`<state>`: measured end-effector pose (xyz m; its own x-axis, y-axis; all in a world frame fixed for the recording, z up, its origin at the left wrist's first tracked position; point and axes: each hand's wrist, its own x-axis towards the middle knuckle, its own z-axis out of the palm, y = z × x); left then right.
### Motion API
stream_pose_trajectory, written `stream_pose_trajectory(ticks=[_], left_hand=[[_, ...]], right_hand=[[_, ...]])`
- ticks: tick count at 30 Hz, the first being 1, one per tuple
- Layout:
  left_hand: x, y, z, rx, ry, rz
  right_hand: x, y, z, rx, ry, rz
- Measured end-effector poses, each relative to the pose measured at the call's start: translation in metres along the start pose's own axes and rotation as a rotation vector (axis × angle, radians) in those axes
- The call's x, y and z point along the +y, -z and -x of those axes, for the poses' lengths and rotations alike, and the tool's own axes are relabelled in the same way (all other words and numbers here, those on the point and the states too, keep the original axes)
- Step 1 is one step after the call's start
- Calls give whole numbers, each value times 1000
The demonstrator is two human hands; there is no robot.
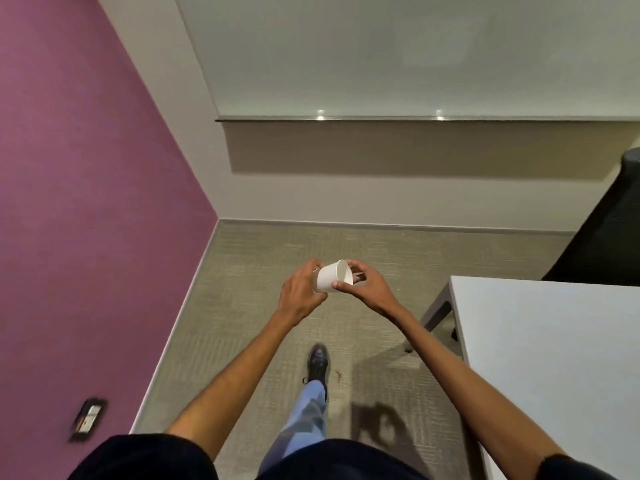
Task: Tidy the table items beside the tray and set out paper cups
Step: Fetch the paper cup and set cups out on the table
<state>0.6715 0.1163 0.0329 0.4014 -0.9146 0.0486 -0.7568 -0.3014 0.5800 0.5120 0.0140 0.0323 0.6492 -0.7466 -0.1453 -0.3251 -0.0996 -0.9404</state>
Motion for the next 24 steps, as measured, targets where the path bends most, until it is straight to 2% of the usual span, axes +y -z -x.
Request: stream_pose_trajectory(ticks=[7,12,18,24], left_hand=[[1,-23,-150,-126,-115,61],[22,-24,-250,-212,-263,61],[53,-45,-329,-283,-404,81],[98,-93,-385,-330,-558,86]], right_hand=[[2,51,-105,176,-99,-17],[-12,94,-166,297,-147,-34],[-11,142,-202,433,-180,-82],[18,196,-220,583,-228,-113]])
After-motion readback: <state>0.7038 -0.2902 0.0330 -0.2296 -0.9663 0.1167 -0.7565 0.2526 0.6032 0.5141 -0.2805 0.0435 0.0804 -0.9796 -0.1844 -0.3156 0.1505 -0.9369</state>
